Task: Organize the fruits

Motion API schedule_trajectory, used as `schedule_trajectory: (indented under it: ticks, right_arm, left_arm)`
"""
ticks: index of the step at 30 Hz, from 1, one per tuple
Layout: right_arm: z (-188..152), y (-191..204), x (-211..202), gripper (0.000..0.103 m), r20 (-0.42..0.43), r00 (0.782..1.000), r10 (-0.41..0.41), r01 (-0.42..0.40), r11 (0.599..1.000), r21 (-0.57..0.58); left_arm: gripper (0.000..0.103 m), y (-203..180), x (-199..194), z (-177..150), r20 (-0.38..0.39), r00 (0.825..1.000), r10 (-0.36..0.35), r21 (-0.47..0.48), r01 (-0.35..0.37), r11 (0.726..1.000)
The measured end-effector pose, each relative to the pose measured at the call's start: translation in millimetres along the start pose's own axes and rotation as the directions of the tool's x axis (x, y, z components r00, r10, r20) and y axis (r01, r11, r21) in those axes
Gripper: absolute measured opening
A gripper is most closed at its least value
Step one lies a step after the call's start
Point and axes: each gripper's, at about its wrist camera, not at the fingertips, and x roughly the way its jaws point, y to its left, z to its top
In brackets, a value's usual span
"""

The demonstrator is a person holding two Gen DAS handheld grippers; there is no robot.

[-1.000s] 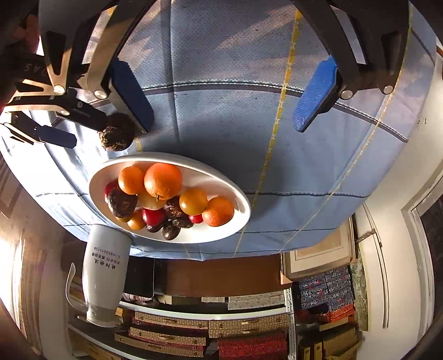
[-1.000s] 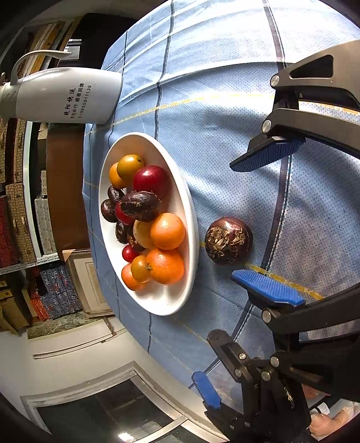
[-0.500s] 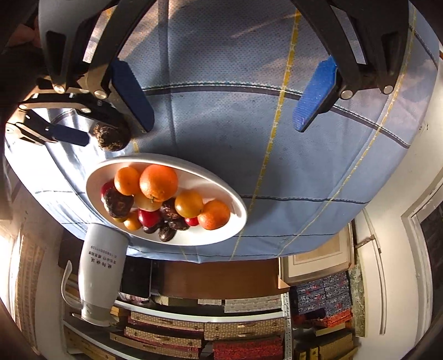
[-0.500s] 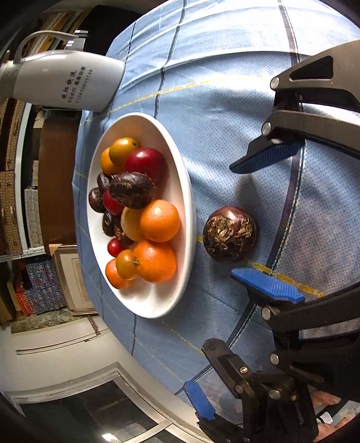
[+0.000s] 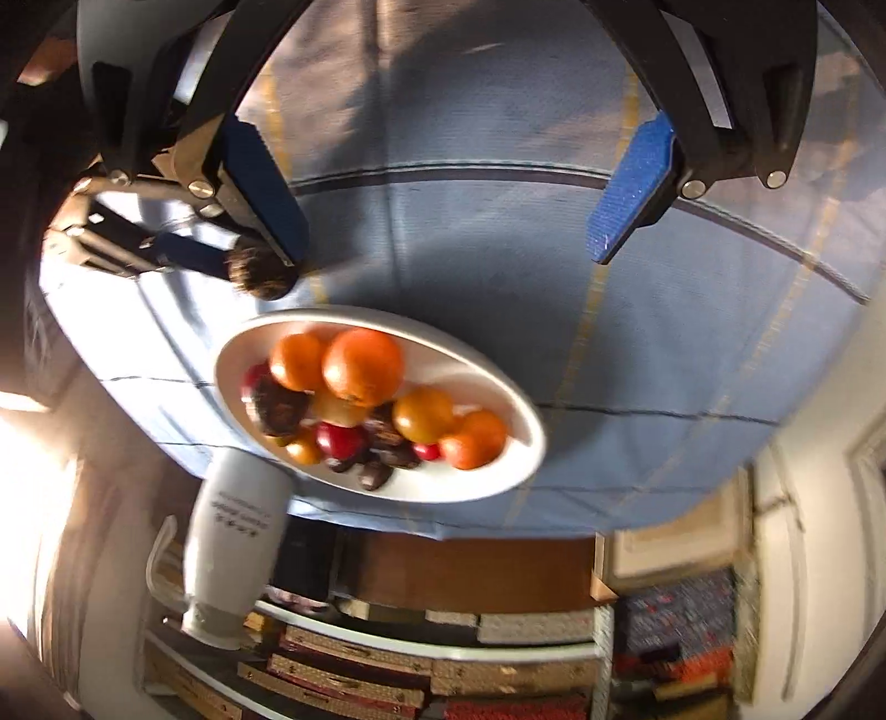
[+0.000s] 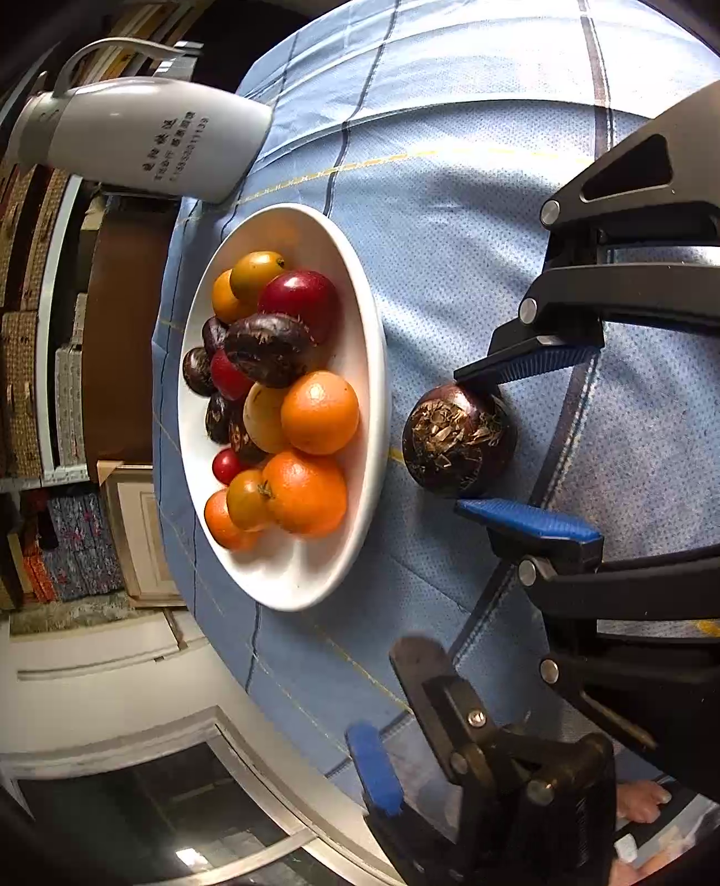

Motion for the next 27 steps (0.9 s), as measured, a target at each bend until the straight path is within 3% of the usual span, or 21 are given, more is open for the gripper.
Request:
schedule_trajectory:
  ticks: [6, 11, 12, 14, 15, 18, 20, 22, 27]
  right_arm:
    - [-8.3, 21.9, -10.9, 0.042, 0.017, 0.999, 0.046, -0.044, 0.993, -0.105]
    - [-12.3, 27.8, -15.6, 0.042, 0.019, 0.998, 0.061, -0.058, 0.99, -0.126]
    - [-13.0, 30.0, -17.6, 0.042, 0.027, 0.998, 0.055, -0.051, 0.99, -0.134]
    - [-13.8, 34.2, -20.5, 0.042, 0.042, 0.998, 0.038, -0.032, 0.989, -0.144]
    - [-13.1, 33.3, -20.4, 0.042, 0.047, 0.998, 0.036, -0.029, 0.989, -0.144]
    - [-14.2, 32.5, -29.9, 0.042, 0.093, 0.996, 0.016, -0.003, 0.991, -0.136]
    - [-14.4, 32.0, -37.0, 0.042, 0.128, 0.992, 0.002, 0.015, 0.991, -0.134]
    - [-12.2, 30.1, -46.5, 0.042, 0.169, 0.986, -0.001, 0.023, 0.992, -0.126]
    - [22.6, 28.5, -87.0, 0.041, 0.293, 0.956, -0.016, 0.052, 0.992, -0.117]
  left_arm:
    - [0.098, -20.3, 9.6, -0.9, -0.052, 0.995, -0.086, 0.08, 0.09, 0.993]
    - [0.095, -24.8, 28.4, -0.4, -0.129, 0.975, -0.181, 0.03, 0.186, 0.982]
    - [0.09, -27.0, 29.8, -0.9, -0.138, 0.966, -0.219, 0.021, 0.224, 0.974]
    - [0.059, -33.9, 29.0, -0.9, -0.15, 0.946, -0.289, 0.021, 0.295, 0.955]
    - [0.053, -37.3, 27.0, -0.5, -0.148, 0.941, -0.303, 0.029, 0.311, 0.95]
    - [0.048, -51.8, 17.5, 3.2, -0.107, 0.954, -0.28, 0.085, 0.29, 0.953]
    - [0.041, -53.8, 12.5, 7.1, -0.089, 0.956, -0.278, 0.087, 0.286, 0.954]
    - [0.041, -54.1, 4.1, 15.0, -0.078, 0.952, -0.297, 0.085, 0.303, 0.949]
    - [0.041, -68.1, -32.0, 65.1, -0.015, 0.958, -0.286, 0.157, 0.285, 0.946]
